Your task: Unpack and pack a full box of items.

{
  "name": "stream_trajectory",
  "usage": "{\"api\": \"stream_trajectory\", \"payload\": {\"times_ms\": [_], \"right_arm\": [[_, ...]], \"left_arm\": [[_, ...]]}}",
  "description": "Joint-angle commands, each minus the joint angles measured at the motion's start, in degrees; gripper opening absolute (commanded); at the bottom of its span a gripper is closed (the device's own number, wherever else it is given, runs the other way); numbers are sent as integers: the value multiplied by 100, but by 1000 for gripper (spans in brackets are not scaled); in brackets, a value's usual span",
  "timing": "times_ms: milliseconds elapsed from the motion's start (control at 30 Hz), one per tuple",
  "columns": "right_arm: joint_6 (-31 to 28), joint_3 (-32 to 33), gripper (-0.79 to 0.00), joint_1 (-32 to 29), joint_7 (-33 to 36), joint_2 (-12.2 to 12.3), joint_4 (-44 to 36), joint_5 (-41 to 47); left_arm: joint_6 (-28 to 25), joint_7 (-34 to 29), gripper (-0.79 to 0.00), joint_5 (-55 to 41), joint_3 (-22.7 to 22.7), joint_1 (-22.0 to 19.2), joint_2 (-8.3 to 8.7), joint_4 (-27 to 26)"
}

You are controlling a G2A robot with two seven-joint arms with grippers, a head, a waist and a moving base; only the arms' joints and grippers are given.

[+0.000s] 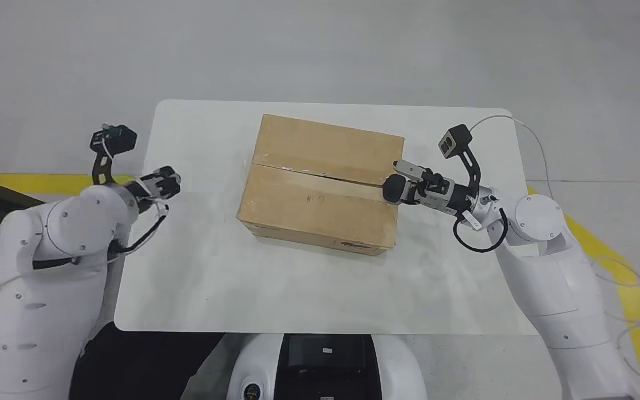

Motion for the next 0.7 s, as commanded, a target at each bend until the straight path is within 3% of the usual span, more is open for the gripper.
{"api": "stream_trajectory", "payload": {"times_ms": [0, 367, 667], "right_arm": [[0, 0, 0, 0, 0, 0, 0, 0], [0, 0, 0, 0, 0, 0, 0, 0], [0, 0, 0, 0, 0, 0, 0, 0]], "left_arm": [[-51, -13, -785, -153, -55, -88, 4, -8], [-432, 219, -785, -1095, -150, -555, 5, -334], [-205, 770, -785, -1212, 89, -840, -12, -788]]}}
